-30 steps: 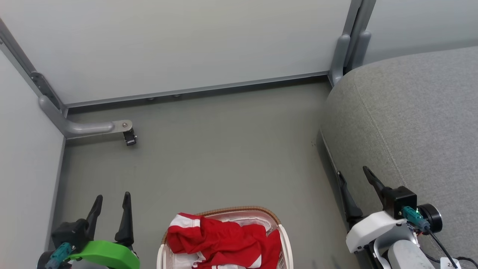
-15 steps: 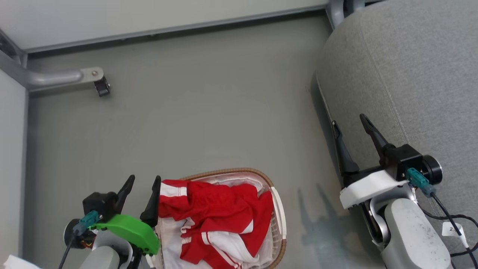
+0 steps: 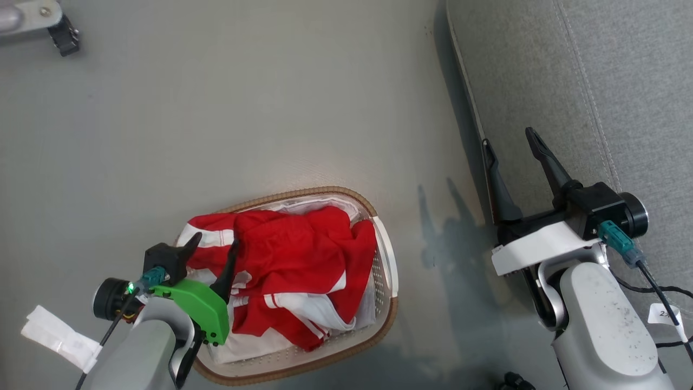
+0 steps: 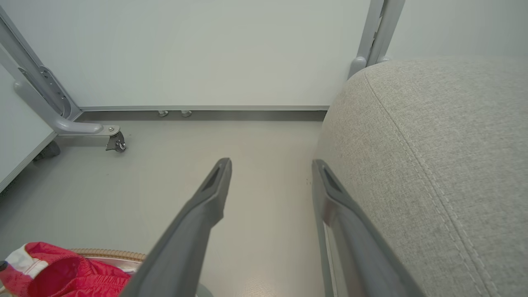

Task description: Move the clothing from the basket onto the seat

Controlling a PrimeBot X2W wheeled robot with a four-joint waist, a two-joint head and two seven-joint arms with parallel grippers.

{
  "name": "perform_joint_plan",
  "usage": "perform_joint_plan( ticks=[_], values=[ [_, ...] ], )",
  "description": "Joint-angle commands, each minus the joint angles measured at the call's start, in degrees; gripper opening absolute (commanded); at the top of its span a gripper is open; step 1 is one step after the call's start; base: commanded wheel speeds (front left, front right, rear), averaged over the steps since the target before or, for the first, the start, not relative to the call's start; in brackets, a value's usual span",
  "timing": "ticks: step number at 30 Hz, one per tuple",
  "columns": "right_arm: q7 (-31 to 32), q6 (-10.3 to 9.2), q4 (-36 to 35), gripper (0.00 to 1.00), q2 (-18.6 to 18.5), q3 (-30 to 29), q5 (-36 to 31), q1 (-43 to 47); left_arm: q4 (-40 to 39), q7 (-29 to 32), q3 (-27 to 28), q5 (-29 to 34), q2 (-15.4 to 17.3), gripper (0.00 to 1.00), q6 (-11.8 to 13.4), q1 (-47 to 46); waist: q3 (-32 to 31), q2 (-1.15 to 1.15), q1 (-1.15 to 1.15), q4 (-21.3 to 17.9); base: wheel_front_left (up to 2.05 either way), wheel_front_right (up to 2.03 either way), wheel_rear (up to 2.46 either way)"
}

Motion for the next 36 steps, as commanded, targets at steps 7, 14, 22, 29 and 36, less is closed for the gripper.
perform_joint_plan(
  ticks=[7, 14, 22, 29, 36],
  values=[
    [-0.1, -0.04, -1.4, 1.00, -0.2, -0.2, 0.9, -1.8, 7.7, 0.0, -1.7, 5.6, 0.3, 1.00, -0.1, -6.6, 8.4, 0.00, -0.01, -3.7, 0.00, 0.00, 0.00],
    [-0.1, -0.04, -2.0, 1.00, -0.2, -0.3, 1.7, -2.3, 14.1, 0.0, -1.1, 9.1, -0.6, 1.00, 1.2, -9.7, 10.2, 0.00, -0.01, -4.5, 0.00, 0.00, 0.00],
    [-0.1, -0.04, -2.3, 1.00, -0.2, 0.4, 3.4, -2.9, 16.6, 0.0, -3.4, 11.0, -1.1, 1.00, -0.1, -11.8, 12.5, 0.00, -0.01, -5.3, 0.00, 0.00, 0.00],
    [-0.1, -0.04, -2.6, 1.00, -0.2, 1.0, 4.8, -3.2, 16.4, 0.0, -9.0, 10.3, -2.0, 1.00, -0.1, -12.7, 14.4, 0.00, -0.01, -6.0, 0.00, 0.00, 0.00],
    [-0.1, -0.04, -2.6, 1.00, -0.2, 1.6, 6.2, -3.2, 14.5, 0.0, -16.8, 6.9, -1.7, 1.00, -0.1, -13.1, 15.3, 0.00, -0.01, -6.5, 0.00, 0.00, 0.00]
  ],
)
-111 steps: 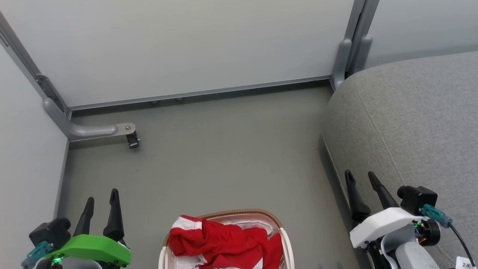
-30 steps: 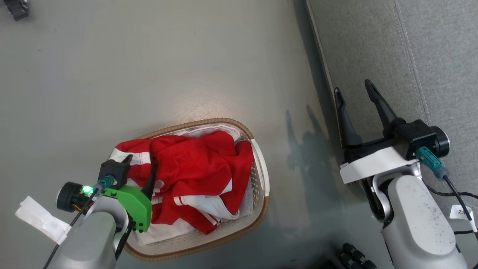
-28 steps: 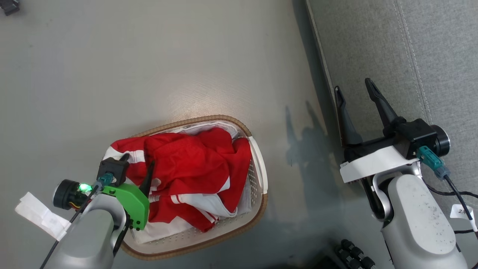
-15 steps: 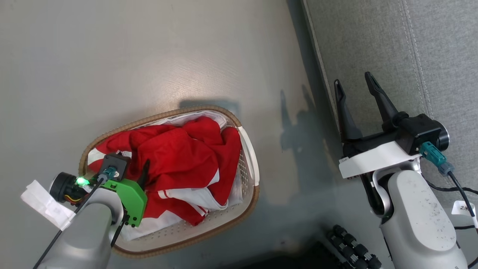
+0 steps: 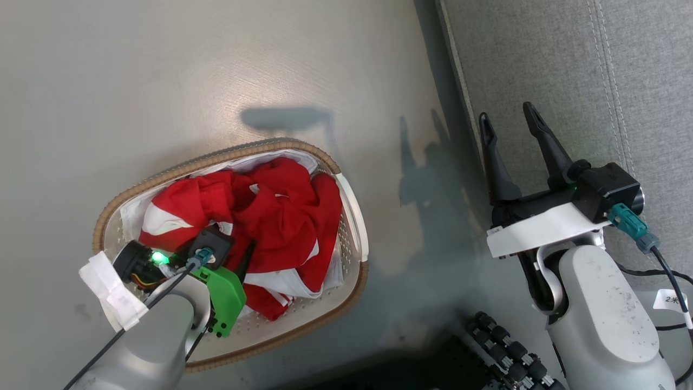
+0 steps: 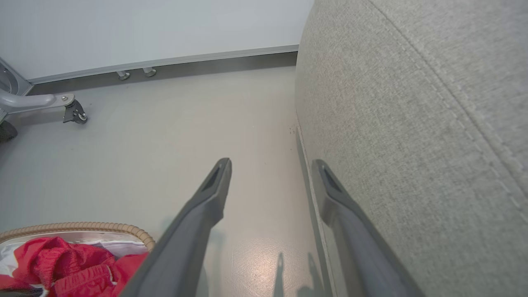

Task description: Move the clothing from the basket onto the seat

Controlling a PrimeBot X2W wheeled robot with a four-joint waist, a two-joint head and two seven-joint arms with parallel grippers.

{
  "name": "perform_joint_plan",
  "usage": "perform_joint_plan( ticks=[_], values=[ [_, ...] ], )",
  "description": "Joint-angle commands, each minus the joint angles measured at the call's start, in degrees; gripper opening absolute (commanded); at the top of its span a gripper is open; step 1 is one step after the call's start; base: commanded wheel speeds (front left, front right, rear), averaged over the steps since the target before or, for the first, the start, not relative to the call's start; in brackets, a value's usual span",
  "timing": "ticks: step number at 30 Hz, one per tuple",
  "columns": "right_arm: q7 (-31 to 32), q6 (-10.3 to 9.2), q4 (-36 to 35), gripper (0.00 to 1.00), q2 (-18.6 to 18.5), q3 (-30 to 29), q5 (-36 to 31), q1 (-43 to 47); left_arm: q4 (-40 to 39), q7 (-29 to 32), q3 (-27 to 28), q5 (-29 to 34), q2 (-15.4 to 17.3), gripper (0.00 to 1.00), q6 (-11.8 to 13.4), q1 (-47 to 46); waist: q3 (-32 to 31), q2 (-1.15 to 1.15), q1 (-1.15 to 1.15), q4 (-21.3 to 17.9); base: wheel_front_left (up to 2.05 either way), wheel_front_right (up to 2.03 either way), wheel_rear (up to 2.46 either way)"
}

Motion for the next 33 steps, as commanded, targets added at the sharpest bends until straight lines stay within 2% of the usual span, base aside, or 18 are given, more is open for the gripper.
perform_joint_plan(
  ticks=[1, 11, 26, 27, 28, 29, 33],
  values=[
    [-0.1, -0.04, -0.1, 1.00, -0.2, 0.1, 0.5, -0.7, -0.2, 0.0, -1.1, -0.4, 0.6, 1.00, -0.2, -1.3, 0.2, 0.00, 0.00, -0.2, 0.00, 0.00, 0.00],
    [-0.1, -0.04, -1.2, 1.00, -0.2, -0.3, 0.9, -1.3, 1.3, 0.0, -6.9, -3.1, 2.0, 1.00, -0.2, -4.7, 3.7, 0.00, 0.00, -0.9, 0.00, 0.00, 0.00],
    [-0.1, -0.04, -1.4, 1.00, -0.2, -0.5, 1.7, -1.8, 1.6, 0.0, -8.8, -5.3, 3.4, 1.00, -0.2, -7.6, 6.2, 0.00, 0.00, -0.9, 0.00, 0.00, 0.00],
    [-0.1, -0.04, -1.2, 1.00, -0.2, -0.5, 1.6, -1.8, 1.6, 0.0, -8.7, -5.5, 3.4, 0.78, -0.2, -7.5, 6.0, 0.00, 0.00, -0.9, 0.00, 0.00, 0.00],
    [-0.1, -0.04, -1.1, 1.00, -0.2, -0.5, 1.6, -1.8, 1.6, 0.0, -8.7, -5.6, 3.3, 0.30, -0.2, -7.3, 5.7, 0.00, 0.00, -0.9, 0.00, 0.00, 0.00],
    [-0.1, -0.04, -0.8, 1.00, -0.2, -0.5, 1.6, -1.7, 1.5, 0.0, -8.7, -5.9, 3.2, 0.00, -0.2, -6.9, 5.3, 0.00, 0.00, -0.8, 0.00, 0.00, 0.00],
    [-0.1, -0.04, -0.3, 1.00, -0.2, -0.3, 1.7, -1.8, 1.3, 0.0, -9.2, -6.9, 3.0, 0.00, -0.2, -5.2, 3.2, 0.00, 0.00, -0.9, 0.00, 0.00, 0.00]
  ],
)
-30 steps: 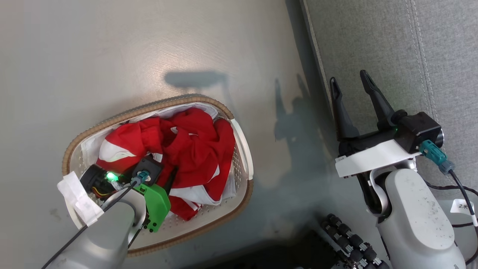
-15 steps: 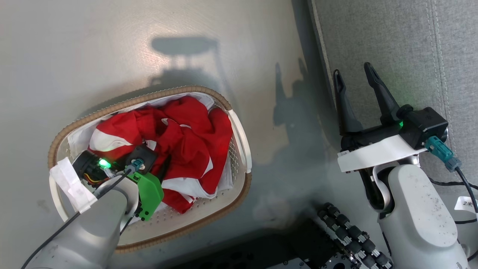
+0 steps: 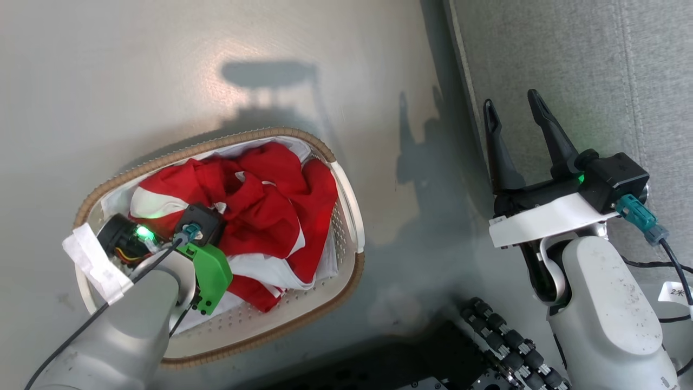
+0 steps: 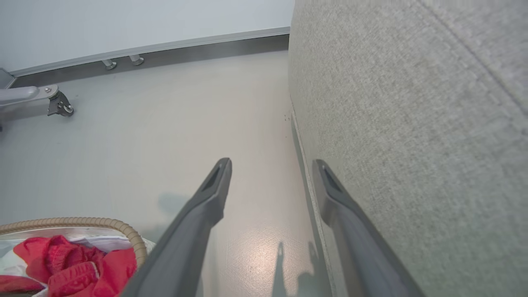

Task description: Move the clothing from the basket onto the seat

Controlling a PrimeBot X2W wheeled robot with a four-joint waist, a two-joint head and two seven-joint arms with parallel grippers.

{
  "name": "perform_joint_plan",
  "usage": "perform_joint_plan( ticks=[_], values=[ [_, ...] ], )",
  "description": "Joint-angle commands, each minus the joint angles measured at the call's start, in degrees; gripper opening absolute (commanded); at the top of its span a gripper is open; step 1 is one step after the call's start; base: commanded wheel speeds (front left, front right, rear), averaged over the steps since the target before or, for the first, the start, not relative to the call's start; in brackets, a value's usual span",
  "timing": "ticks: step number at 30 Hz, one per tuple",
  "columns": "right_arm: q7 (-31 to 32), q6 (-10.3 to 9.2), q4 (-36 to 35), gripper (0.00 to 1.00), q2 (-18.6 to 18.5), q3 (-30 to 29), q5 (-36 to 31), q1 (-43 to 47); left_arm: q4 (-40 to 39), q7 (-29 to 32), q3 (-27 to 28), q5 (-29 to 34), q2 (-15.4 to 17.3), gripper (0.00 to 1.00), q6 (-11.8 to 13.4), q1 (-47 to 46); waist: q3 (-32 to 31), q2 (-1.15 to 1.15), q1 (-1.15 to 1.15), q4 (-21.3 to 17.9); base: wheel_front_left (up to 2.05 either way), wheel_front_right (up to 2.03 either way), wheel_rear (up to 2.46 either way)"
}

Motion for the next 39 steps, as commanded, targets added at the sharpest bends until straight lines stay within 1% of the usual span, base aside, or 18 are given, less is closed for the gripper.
perform_joint_plan(
  ticks=[1, 5, 9, 13, 16, 24, 29, 39],
  values=[
    [-0.1, -0.04, 0.3, 1.00, -0.2, 0.0, 0.1, -0.4, 0.0, 0.0, -0.2, -0.8, 0.1, 0.00, -0.1, 1.3, -1.9, 0.00, 0.00, -0.1, 0.00, 0.00, 0.00],
    [-0.1, -0.04, 0.9, 1.00, -0.2, 0.1, -0.3, 0.1, -0.3, 0.0, -0.2, -2.2, -0.2, 0.00, -0.1, 2.8, -5.4, 0.00, 0.00, 0.0, 0.00, 0.00, 0.00],
    [-0.1, -0.04, 2.0, 1.00, -0.2, -0.1, -0.8, 1.2, -1.9, 0.0, 0.6, -3.5, -0.9, 0.00, -0.1, 5.1, -10.2, 0.00, 0.00, 0.8, 0.00, 0.00, 0.00],
    [-0.1, -0.04, 3.7, 1.00, -0.2, -0.4, -1.3, 2.5, -3.8, 0.0, 1.5, -4.2, -1.9, 0.00, -0.1, 7.7, -16.0, 0.00, 0.00, 2.2, 0.00, 0.00, 0.00],
    [-0.1, -0.04, 4.7, 1.00, -0.3, -1.1, -1.0, 3.3, -5.6, 0.0, 3.6, -5.3, -2.7, 0.00, -0.1, 9.3, -19.7, 0.00, 0.00, 3.6, 0.00, 0.00, 0.00],
    [-0.1, -0.04, 7.6, 1.00, -0.3, -3.0, -3.0, 6.7, -11.9, 0.0, 7.5, -3.5, -4.2, 0.00, -0.1, 14.1, -29.8, 0.00, 0.00, 7.9, 0.00, 0.00, 0.00],
    [-0.1, -0.04, 8.4, 1.00, -0.2, -3.8, -4.0, 9.2, -17.1, 0.0, 11.5, -2.1, -5.0, 0.00, -0.1, 17.0, -35.5, 0.00, 0.00, 10.0, 0.00, 0.00, 0.00],
    [-0.1, -0.04, 10.1, 1.00, -0.2, -4.1, -4.5, 13.5, -29.5, 0.0, 19.3, 2.0, -7.0, 0.00, -0.1, 19.4, -43.8, 0.00, 0.00, 12.0, 0.00, 0.00, 0.00]
  ],
)
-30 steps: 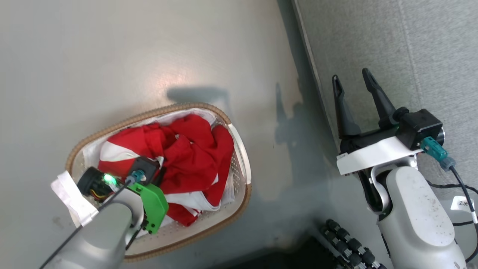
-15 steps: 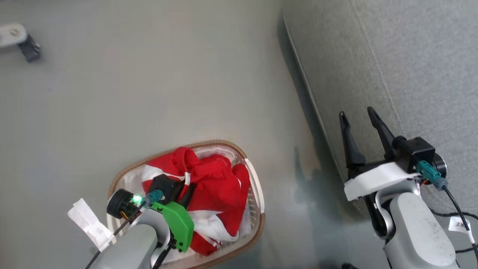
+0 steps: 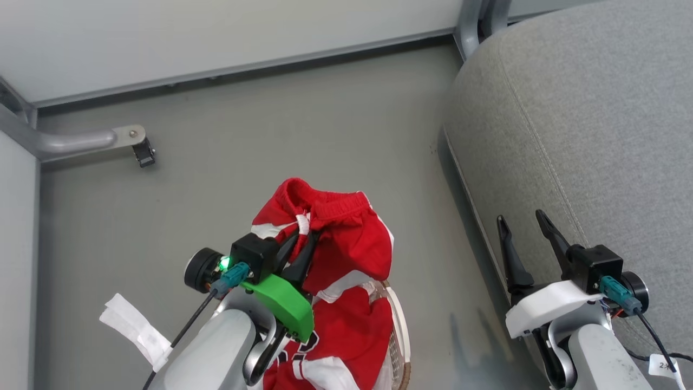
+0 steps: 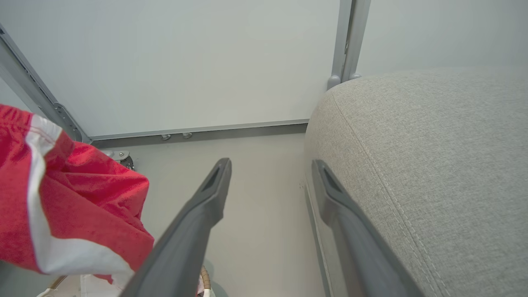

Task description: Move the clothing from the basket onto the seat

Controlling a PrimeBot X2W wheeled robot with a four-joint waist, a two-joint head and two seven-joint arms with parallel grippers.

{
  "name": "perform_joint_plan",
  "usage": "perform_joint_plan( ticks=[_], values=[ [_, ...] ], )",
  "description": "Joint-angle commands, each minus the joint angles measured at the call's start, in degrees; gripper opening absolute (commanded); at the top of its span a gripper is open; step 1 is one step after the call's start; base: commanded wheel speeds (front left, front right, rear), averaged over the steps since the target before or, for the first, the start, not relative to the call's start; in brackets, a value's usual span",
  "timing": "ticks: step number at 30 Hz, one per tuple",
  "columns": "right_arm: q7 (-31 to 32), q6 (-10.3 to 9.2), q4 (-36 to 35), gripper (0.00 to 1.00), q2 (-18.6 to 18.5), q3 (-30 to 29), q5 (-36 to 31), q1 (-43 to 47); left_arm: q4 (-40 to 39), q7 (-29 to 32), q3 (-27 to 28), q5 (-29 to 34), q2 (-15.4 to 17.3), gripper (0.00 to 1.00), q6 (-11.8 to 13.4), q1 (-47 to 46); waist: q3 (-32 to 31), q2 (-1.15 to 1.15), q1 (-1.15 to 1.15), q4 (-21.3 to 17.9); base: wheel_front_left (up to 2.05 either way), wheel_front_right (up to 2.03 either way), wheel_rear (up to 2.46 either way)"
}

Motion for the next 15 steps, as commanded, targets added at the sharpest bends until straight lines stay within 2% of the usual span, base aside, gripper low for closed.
perform_joint_plan(
  ticks=[1, 9, 15],
  values=[
    [-0.1, -0.04, 0.3, 1.00, -0.3, -0.1, -0.3, 1.4, -1.5, 0.0, 1.0, 0.4, -0.3, 0.00, -0.1, 0.7, -5.7, 0.00, 0.01, 3.0, 0.00, 0.00, 0.00],
    [-0.1, -0.04, -1.3, 1.00, -0.2, 2.9, 0.9, 4.0, -8.3, 0.0, 5.6, 2.1, -2.1, 0.00, -0.1, -1.4, -9.4, 0.00, 0.01, 3.3, 0.00, 0.00, 0.00],
    [-0.1, -0.05, -13.9, 1.00, -0.3, 14.0, 2.8, 2.7, -9.4, 0.0, 6.1, 3.4, -3.0, 0.00, -0.1, -0.8, -10.0, 0.00, 0.01, 3.1, 0.00, 0.00, 0.00]
  ],
)
